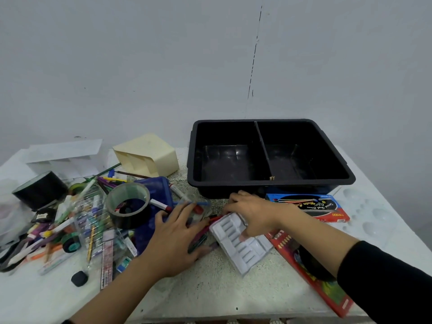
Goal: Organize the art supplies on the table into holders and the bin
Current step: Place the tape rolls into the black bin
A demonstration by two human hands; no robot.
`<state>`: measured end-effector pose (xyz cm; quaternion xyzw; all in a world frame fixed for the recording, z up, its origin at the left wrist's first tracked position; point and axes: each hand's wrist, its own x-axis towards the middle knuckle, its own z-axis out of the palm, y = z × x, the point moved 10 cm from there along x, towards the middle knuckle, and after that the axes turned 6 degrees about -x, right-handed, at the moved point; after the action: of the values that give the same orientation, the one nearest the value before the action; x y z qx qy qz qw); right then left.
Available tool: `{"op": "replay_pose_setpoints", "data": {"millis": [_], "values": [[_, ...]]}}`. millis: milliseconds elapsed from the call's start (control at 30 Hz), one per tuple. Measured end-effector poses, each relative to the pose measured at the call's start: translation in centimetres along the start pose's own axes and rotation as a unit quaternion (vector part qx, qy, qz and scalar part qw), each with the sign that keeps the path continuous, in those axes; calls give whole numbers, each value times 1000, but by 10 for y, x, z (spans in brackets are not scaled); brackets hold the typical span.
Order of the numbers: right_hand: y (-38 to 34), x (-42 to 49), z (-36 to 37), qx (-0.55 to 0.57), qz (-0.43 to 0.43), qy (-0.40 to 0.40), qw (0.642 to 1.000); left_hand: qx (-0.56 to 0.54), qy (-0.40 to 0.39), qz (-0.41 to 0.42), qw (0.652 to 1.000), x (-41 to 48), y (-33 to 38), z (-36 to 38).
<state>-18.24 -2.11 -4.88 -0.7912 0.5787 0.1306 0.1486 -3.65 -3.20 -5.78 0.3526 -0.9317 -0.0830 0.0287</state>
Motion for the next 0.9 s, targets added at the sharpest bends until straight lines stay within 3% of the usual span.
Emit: {"op": "replay_pose_setpoints", "data": {"millis": [167,367,633,800,900], "values": [[-5,-19,-26,46,-29,79,995,-26,22,-10,999,0,1,-3],[-14,-53,-53,49,-47,193,979,1,-15,42,999,3,8,5],[-8,-92,-39,89,-62,325,940,-34,47,19,998,4,7,-6],[-8,-91,-53,180,-69,328,925,-38,26,-15,999,15,5,-5],[-15,-94,-63,169,-81,346,919,-39,31,-15,999,16,2,-8]]}}
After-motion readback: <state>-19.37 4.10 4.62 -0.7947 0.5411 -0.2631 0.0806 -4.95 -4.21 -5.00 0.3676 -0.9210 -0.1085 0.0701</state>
